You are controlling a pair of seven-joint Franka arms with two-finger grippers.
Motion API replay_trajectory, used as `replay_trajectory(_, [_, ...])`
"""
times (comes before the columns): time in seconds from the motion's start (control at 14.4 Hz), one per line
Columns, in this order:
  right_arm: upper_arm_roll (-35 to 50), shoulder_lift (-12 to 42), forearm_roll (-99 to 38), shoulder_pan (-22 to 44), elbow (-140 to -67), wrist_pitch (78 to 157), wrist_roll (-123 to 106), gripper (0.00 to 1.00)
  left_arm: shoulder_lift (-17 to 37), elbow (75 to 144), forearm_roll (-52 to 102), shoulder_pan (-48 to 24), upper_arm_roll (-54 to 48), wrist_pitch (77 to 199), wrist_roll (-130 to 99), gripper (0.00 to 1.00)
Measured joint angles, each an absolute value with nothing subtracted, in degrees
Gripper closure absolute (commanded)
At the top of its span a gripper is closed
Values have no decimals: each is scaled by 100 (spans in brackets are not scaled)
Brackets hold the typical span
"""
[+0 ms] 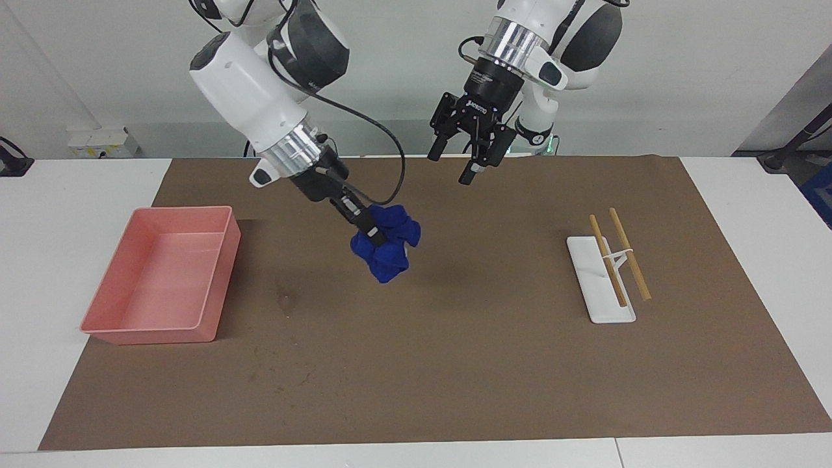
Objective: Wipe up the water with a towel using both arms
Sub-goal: 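Open the left gripper and pull back while the right gripper holds cloth, then carry the cloth with the right gripper while the left gripper retracts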
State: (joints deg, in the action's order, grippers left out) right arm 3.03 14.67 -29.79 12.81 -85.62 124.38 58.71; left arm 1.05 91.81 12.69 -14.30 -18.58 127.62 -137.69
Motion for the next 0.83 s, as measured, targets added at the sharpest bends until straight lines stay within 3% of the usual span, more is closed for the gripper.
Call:
replay_trajectory(0.63, [290,2345,-2979,394,-9406,14197,3534,100,-209,9187,1267,20,-1767,9812,-8625,0])
replay_trajectory(0.83, [291,2667,-2979,270,-9460,14569,3206,100,-315,9292,1048,477,-1749,9366,-6469,0])
